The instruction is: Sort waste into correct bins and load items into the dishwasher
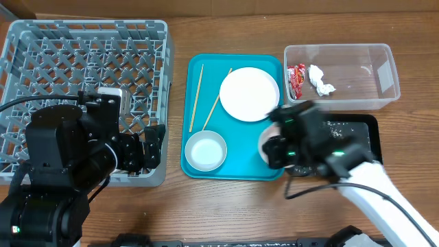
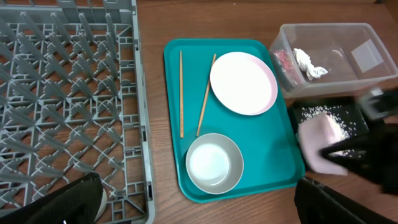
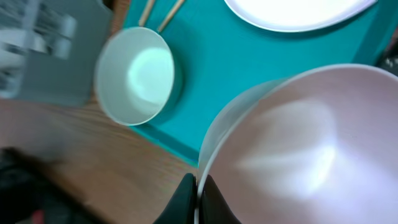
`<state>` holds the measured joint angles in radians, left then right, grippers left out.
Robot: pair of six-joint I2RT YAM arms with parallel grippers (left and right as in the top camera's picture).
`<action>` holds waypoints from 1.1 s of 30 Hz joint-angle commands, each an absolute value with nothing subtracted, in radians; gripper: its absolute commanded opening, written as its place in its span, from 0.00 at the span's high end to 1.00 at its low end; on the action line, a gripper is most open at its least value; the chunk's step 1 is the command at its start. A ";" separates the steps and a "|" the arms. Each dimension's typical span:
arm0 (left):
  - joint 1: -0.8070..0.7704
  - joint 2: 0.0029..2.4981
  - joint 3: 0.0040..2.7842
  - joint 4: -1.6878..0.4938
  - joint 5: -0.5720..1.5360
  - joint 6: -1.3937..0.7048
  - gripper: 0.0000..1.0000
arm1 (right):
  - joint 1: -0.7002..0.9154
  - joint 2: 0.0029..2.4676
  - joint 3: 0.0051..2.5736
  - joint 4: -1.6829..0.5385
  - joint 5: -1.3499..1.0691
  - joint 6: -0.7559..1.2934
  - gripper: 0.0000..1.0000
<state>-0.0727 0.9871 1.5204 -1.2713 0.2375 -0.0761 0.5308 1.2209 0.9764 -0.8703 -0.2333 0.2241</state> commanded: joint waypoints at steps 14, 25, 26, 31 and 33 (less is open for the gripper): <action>-0.077 0.988 1.527 -1.271 0.228 -0.090 0.00 | 0.718 1.554 1.033 -0.702 0.137 0.263 0.43; -0.077 0.988 1.527 -1.271 0.228 -0.090 0.00 | 0.719 1.327 1.301 -0.861 0.129 0.263 0.00; -0.077 0.988 1.527 -1.271 0.228 -0.090 0.00 | 0.719 1.304 1.314 -0.855 0.120 0.263 0.00; -0.077 0.989 1.527 -1.271 0.228 -0.090 0.00 | 0.719 1.232 1.322 -0.872 0.015 0.260 0.00; -0.077 0.988 1.527 -1.271 0.228 -0.090 0.00 | 0.716 1.213 1.322 -0.903 0.070 0.247 0.00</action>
<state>-0.0727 0.9871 1.5204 -1.2713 0.2375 -0.0761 0.7197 1.2232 1.3148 -0.8810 0.0631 0.2592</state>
